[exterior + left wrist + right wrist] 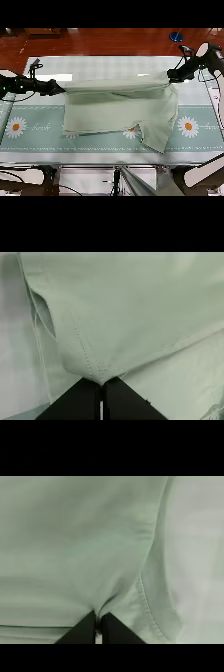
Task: Fold the shirts.
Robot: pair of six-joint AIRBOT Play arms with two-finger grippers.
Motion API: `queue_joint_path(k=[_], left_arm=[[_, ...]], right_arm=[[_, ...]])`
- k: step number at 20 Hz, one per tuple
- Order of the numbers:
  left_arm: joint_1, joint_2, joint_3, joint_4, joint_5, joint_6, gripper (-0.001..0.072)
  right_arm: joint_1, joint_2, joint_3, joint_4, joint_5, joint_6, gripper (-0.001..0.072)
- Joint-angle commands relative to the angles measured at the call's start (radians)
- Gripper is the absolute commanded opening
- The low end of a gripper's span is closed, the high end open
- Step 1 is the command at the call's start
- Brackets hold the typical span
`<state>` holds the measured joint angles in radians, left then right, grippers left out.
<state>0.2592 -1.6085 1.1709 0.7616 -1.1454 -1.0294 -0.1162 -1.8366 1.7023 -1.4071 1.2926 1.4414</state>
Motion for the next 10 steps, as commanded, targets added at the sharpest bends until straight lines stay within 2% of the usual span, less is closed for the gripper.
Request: queue_joint_path(k=[1,4,5,6,7,9,10], left_arm=[[-0.035,-0.034,-0.014,0.057,0.001,-0.035,0.0021],[-0.08,-0.06,-0.012,0.049,0.046,-0.032,0.003],[-0.083,-0.06,-0.007,0.042,0.053,-0.025,0.0094],[-0.078,-0.057,0.012,0.044,0.044,-0.024,0.0218],[-0.06,-0.052,0.043,0.043,0.01,-0.024,0.0279],[0.005,-0.035,0.123,0.062,-0.108,-0.019,0.028],[0.046,-0.02,0.153,0.103,-0.177,-0.02,0.0279]], right_arm=[[0.0,-0.001,-0.083,0.045,-0.009,0.017,0.0025],[-0.001,0.006,-0.1,0.083,-0.028,0.012,0.0033],[-0.002,0.019,-0.1,0.1,-0.043,0.012,0.0116],[-0.002,0.039,-0.1,0.1,-0.053,0.003,0.0244],[-0.002,0.066,-0.1,0.1,-0.052,-0.04,0.0347],[-0.002,0.132,-0.1,0.018,0.003,-0.098,0.0451],[-0.002,0.163,-0.1,-0.08,0.053,-0.096,0.0453]])
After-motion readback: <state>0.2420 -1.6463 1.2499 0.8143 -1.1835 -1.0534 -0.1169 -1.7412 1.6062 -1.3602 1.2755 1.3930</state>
